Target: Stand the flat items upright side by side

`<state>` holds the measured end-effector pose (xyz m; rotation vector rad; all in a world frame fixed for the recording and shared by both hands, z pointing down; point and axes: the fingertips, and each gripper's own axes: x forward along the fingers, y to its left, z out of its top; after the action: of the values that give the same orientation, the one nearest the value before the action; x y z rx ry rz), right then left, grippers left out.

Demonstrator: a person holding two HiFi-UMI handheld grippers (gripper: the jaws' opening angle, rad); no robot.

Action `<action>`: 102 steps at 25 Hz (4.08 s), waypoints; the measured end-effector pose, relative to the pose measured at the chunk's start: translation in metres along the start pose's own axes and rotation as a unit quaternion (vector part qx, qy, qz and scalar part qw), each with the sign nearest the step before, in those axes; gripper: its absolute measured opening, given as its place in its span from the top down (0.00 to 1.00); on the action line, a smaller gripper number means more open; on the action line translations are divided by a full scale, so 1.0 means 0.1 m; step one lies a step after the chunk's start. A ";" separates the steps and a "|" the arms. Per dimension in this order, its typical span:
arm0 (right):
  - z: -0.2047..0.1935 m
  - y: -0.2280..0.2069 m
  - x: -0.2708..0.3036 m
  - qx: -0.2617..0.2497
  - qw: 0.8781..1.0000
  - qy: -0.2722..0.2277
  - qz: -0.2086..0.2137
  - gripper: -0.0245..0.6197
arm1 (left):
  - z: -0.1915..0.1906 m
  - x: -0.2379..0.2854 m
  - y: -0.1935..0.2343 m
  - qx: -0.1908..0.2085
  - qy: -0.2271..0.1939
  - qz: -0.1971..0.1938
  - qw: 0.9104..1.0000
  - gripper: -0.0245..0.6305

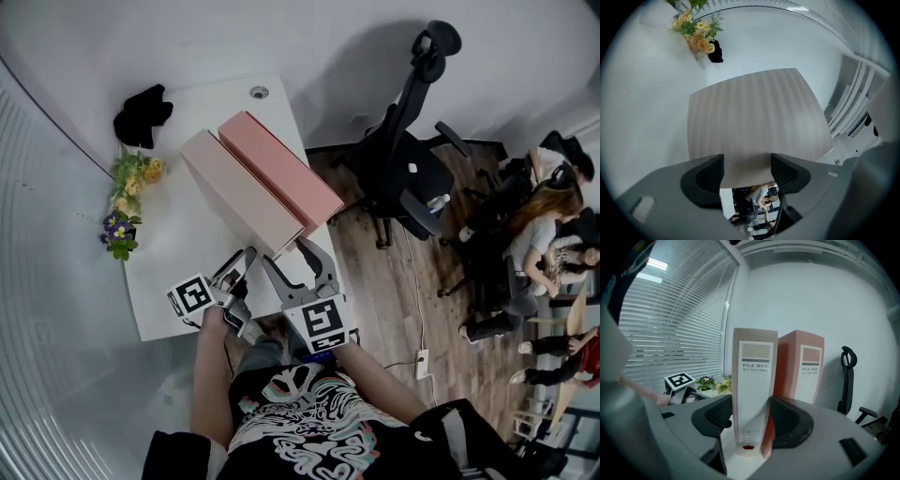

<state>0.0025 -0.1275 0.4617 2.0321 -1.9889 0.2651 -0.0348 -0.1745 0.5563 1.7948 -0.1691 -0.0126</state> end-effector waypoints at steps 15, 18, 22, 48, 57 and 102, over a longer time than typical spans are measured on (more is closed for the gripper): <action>0.00 -0.09 -0.05 -0.010 1.000 0.013 -0.015 0.58 | -0.06 0.12 -0.04 -0.011 0.016 -0.011 1.000 0.52; -0.01 -0.09 -0.06 -0.012 1.000 0.014 -0.016 0.58 | -0.06 0.12 -0.03 -0.011 0.018 -0.013 1.000 0.52; -0.01 -0.11 -0.10 -0.012 1.000 0.014 -0.019 0.58 | -0.10 0.14 -0.07 -0.009 0.023 -0.012 1.000 0.52; -0.14 -0.22 -0.44 0.028 0.999 0.011 -0.030 0.72 | 0.16 -0.06 -0.54 0.180 -0.075 0.029 0.980 0.76; -0.22 -0.31 -0.61 0.036 0.999 -0.007 0.039 0.96 | -0.09 -0.32 -1.00 0.359 -0.127 0.144 0.913 0.97; 0.00 -0.90 -1.45 0.018 0.997 -0.058 0.045 0.96 | -0.93 -0.32 -1.82 0.471 -0.197 0.242 0.825 0.97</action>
<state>0.0872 0.0100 0.4078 2.0244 -2.1644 0.2080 -0.0371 -0.0404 0.3984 2.6633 -1.0871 0.0780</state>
